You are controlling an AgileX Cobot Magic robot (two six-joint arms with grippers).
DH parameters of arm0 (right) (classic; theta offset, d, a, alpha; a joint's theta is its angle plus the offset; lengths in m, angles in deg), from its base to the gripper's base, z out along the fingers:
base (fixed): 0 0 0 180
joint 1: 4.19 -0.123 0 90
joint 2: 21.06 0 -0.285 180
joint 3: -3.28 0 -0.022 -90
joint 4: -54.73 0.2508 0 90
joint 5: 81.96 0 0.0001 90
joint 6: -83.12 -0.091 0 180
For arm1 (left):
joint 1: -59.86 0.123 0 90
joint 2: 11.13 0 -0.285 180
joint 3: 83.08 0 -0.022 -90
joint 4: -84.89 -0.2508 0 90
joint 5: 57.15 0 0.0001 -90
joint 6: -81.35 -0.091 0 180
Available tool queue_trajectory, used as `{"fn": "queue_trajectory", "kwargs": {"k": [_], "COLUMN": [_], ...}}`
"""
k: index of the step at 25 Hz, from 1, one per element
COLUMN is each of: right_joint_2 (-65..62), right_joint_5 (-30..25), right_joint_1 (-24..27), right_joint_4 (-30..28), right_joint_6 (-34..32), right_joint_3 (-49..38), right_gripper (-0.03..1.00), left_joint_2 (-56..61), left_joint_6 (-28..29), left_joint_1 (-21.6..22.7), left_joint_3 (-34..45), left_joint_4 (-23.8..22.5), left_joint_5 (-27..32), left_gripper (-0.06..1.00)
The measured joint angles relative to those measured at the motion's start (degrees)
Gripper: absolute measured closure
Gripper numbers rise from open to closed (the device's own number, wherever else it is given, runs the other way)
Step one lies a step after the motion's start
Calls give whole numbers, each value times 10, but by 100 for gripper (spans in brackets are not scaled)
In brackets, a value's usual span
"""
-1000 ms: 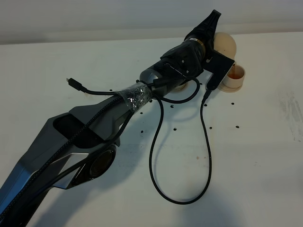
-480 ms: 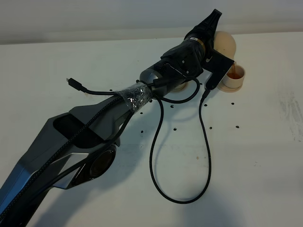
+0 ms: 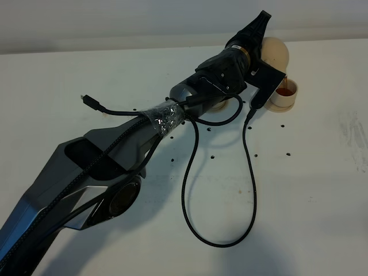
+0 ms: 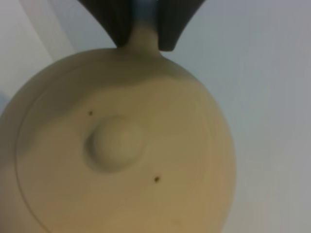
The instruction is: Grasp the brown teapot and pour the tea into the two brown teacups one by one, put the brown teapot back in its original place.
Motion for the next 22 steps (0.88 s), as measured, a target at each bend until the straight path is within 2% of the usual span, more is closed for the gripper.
{"fn": "queue_trajectory", "kwargs": {"k": [22], "right_joint_2": [0], "right_joint_5": [0], "right_joint_1": [0], "right_joint_4": [0], "right_joint_6": [0], "right_joint_3": [0], "right_gripper": [53], "left_joint_2": [0], "left_joint_6": [0], "left_joint_1": [0], "left_joint_3": [0], "left_joint_4": [-14], "left_joint_5": [-9], "left_gripper": [86]}}
